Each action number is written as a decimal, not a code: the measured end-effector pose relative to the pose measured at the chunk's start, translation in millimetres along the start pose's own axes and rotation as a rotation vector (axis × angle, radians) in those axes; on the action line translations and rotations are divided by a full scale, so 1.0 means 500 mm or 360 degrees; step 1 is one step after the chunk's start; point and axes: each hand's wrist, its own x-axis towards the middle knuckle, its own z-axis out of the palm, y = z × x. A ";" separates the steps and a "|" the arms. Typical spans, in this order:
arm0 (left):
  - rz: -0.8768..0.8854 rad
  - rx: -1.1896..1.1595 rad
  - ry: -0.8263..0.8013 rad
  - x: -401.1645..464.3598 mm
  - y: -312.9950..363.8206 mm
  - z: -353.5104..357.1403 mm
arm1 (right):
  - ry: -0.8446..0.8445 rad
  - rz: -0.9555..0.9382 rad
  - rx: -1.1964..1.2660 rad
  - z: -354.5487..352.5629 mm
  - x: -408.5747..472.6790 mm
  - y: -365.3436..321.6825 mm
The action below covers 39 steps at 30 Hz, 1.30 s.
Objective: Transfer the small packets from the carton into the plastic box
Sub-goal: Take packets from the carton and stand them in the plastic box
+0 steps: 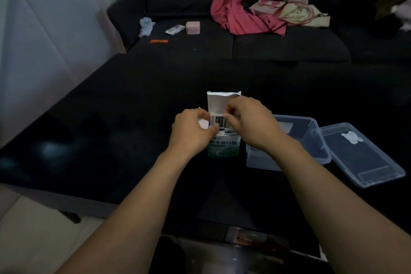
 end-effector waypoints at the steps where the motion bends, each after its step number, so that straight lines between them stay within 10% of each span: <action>1: 0.0006 0.0008 -0.0005 0.000 0.001 -0.001 | 0.0046 -0.0040 -0.0040 -0.002 -0.003 -0.002; 24: 0.0504 -0.0063 0.0081 -0.026 0.062 -0.020 | 0.0493 0.0146 0.0939 -0.066 -0.034 0.002; 39: -0.0339 -0.1361 -0.0569 -0.072 0.151 0.010 | 0.0584 0.0222 0.1105 -0.119 -0.068 0.025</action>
